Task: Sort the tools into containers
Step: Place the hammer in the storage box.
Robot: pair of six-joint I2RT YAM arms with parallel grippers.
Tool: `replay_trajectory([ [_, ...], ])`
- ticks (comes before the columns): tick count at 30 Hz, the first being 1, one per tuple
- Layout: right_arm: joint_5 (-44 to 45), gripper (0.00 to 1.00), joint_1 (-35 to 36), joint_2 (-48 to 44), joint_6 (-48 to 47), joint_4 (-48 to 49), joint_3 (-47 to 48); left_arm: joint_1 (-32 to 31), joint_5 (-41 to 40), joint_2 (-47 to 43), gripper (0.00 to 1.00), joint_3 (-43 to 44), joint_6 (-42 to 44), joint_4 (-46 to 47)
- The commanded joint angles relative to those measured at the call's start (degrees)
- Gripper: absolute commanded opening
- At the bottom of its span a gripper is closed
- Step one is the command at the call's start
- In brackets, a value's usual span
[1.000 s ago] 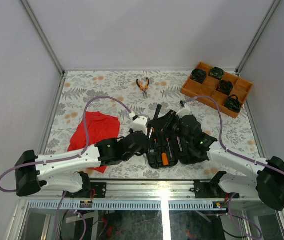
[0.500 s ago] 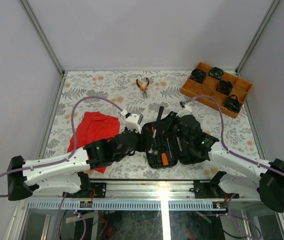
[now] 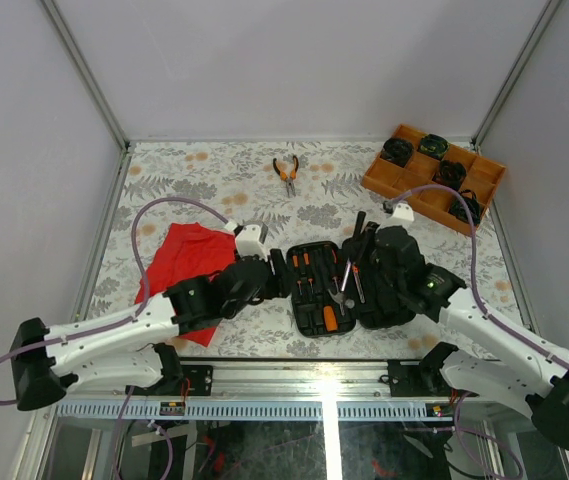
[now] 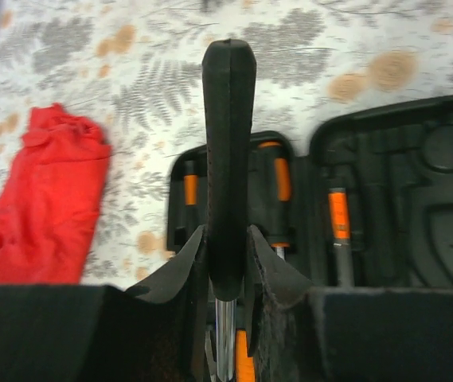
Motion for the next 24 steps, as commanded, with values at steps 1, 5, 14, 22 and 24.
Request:
replay_trajectory([
  [1, -1.1, 0.0, -6.8, -2.0, -4.6, -8.8, 4.2, 8.5, 5.7, 4.5, 0.56, -2.0, -3.0, -2.4],
  [5, -4.8, 0.0, -10.5, -3.5, -6.2, -10.0, 3.3, 14.3, 13.4, 8.0, 0.56, -4.5, -1.7, 2.0],
  [14, -5.1, 0.0, -11.0, -4.9, -3.9, -8.2, -0.6, 16.6, 21.6, 16.0, 0.57, -5.8, -2.6, 8.2],
  [22, -5.9, 0.0, -11.0, -5.0, -3.6, -7.7, -1.4, 17.7, 26.0, 21.7, 0.57, -4.8, -2.7, 12.4],
  [24, -5.9, 0.0, -11.0, -5.1, -3.7, -7.7, -1.5, 17.7, 26.2, 23.3, 0.57, -4.0, -2.3, 12.7],
])
